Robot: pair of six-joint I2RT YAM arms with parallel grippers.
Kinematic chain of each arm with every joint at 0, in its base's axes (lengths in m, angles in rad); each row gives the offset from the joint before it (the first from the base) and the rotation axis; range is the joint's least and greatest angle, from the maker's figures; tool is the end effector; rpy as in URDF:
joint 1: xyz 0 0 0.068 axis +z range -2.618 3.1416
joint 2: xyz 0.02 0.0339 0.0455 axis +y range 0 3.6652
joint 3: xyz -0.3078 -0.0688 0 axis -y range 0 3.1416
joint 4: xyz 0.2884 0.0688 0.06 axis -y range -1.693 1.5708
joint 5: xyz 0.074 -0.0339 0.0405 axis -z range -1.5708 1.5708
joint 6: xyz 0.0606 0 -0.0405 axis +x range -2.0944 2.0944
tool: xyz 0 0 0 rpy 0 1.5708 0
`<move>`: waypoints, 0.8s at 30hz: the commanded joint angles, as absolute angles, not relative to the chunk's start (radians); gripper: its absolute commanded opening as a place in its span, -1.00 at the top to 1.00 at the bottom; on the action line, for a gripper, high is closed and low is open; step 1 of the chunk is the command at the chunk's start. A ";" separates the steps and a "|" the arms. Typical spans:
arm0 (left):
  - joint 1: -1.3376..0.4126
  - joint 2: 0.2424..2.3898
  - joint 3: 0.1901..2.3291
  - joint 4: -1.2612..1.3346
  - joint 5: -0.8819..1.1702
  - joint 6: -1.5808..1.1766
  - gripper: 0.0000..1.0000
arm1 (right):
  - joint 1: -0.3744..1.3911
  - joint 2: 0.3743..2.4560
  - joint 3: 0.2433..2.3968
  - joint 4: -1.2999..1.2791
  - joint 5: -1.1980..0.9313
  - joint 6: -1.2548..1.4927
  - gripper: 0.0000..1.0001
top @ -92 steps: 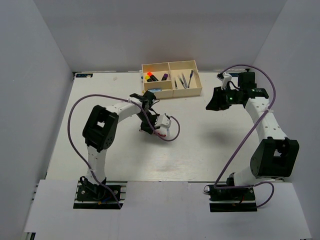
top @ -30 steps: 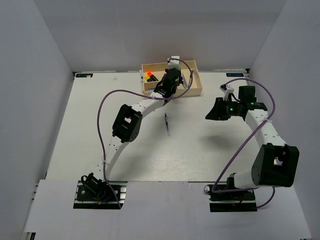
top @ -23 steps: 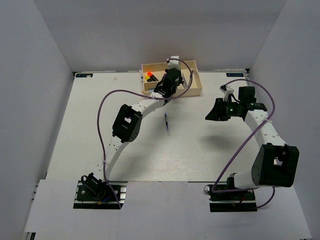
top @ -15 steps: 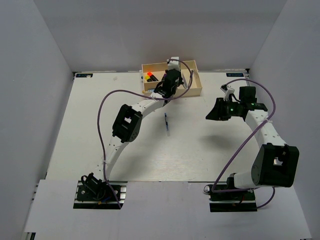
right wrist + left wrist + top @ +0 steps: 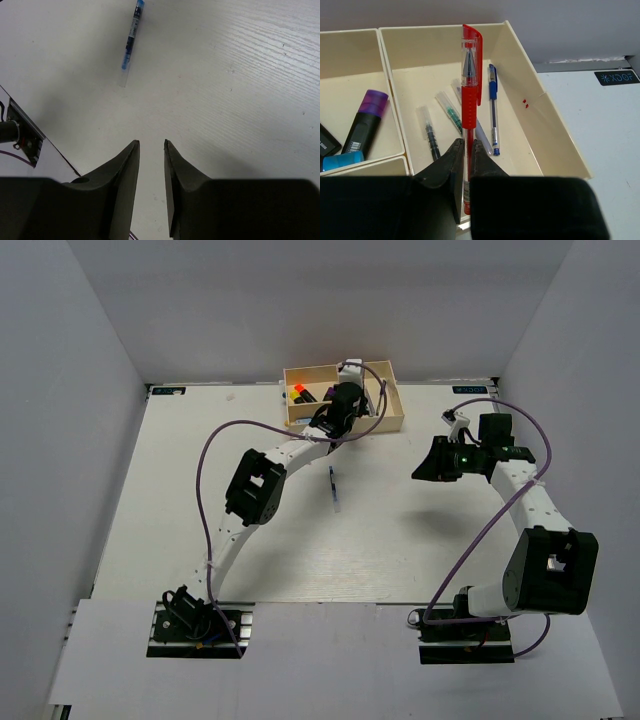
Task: Sort the stationery into containers
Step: Place the pen in the storage box.
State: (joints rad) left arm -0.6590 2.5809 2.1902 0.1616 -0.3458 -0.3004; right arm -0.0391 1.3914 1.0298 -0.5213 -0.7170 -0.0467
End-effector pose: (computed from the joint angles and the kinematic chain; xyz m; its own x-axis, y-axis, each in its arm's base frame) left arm 0.5642 -0.4110 0.1931 -0.2648 -0.1471 -0.9530 0.2479 0.9447 -0.2146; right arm 0.3333 0.0268 0.2780 -0.7531 -0.0058 -0.6579 -0.4231 0.7701 0.4775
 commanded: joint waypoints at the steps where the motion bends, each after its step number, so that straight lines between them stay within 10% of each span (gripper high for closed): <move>1: -0.667 2.571 2.194 0.147 -0.327 -0.302 0.93 | -0.044 1.379 1.022 -0.503 -0.742 -0.037 0.36; 10: -0.667 2.576 2.191 0.138 -0.351 -0.319 0.84 | -0.045 1.378 1.017 -0.505 -0.744 -0.034 0.36; 24: -0.646 2.560 2.298 0.202 -0.368 -0.230 0.11 | -0.048 1.359 1.020 -0.525 -0.742 -0.043 0.37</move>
